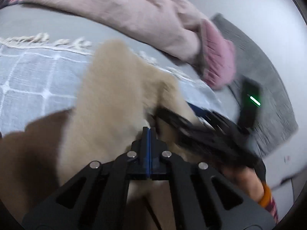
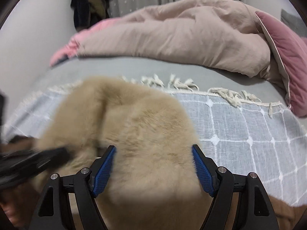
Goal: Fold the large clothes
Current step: 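Grasp the fur collar with the right tool while the left tool grasps its other end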
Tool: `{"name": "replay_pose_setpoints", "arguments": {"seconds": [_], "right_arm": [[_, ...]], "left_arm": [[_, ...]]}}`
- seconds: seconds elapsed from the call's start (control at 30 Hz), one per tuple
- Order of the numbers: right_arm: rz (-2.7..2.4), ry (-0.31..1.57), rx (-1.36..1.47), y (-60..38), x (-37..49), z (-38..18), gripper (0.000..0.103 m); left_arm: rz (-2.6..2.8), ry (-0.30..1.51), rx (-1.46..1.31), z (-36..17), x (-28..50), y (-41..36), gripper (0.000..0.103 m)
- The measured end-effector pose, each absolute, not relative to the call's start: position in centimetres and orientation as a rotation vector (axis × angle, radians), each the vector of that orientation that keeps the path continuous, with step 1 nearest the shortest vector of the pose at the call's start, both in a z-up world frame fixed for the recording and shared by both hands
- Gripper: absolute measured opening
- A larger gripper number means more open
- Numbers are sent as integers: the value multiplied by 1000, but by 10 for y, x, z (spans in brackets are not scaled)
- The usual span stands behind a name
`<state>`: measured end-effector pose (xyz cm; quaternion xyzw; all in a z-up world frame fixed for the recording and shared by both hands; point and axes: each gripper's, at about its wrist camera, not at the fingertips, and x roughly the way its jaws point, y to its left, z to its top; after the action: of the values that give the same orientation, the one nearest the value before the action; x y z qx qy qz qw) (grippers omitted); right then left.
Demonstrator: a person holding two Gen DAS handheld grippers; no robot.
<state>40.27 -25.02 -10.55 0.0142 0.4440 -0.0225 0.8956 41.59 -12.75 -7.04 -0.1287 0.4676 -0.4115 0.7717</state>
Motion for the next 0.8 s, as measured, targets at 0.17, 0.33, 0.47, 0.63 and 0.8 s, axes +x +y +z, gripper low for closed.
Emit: {"name": "replay_pose_setpoints", "arguments": {"seconds": [0.17, 0.33, 0.47, 0.63, 0.8], "right_arm": [[81, 938, 176, -285, 396, -107, 25], [162, 900, 374, -317, 373, -92, 13], [170, 843, 501, -332, 355, -104, 11], [221, 777, 585, -340, 341, -111, 10], [230, 767, 574, -340, 342, -107, 10]], "left_arm": [[-829, 912, -280, -57, 400, -103, 0], [-596, 804, -78, -36, 401, -120, 87], [-492, 804, 118, -40, 410, -157, 87], [-454, 1013, 95, -76, 454, -163, 43], [-708, 1099, -113, -59, 434, -122, 20]]}}
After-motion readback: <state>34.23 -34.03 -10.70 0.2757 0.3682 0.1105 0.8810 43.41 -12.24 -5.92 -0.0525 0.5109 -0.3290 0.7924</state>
